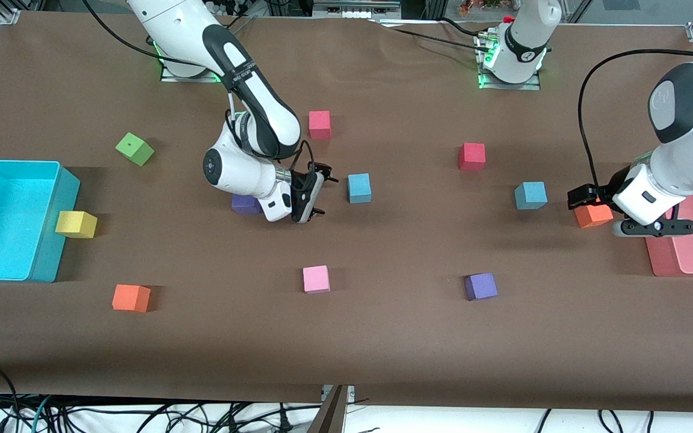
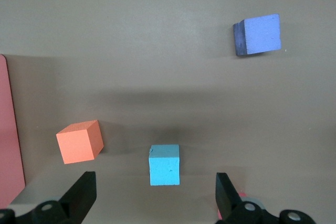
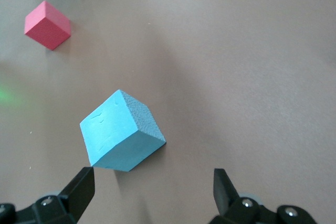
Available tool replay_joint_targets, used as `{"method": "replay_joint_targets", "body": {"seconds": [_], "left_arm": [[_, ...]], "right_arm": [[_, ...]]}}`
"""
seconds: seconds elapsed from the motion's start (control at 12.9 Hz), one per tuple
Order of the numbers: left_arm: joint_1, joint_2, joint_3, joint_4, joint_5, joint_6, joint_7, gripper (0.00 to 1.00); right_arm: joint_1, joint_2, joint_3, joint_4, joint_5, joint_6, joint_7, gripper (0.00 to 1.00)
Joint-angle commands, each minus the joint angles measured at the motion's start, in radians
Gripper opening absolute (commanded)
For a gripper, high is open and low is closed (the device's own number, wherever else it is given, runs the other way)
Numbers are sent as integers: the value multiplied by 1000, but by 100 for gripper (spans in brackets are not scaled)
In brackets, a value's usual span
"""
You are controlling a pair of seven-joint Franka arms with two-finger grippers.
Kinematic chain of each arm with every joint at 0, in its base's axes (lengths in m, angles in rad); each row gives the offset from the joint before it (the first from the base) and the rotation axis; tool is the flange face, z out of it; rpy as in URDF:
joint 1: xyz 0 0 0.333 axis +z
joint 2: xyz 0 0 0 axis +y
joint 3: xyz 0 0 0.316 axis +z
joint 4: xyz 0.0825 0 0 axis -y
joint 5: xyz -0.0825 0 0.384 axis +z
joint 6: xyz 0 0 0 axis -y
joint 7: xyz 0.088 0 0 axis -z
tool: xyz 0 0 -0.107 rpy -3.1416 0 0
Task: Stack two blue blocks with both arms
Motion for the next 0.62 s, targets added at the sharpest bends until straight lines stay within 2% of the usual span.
{"method": "replay_joint_targets", "body": {"seconds": [0.0,0.15,0.31,0.54], "left_arm": [[-6,-52,0,-126,25,112,-10,100],[-6,-58,0,-168,25,140,-10,100],[-2,-52,2,-199,26,180,-7,100],[7,-32,7,-231,26,218,4,100]], "right_arm": [[-5,-38,18,-61,35,11,-69,100],[-5,-38,18,-63,52,13,-95,100],[-5,-32,18,-63,111,11,-177,100],[-10,-24,18,-70,255,-31,-375,100]]}}
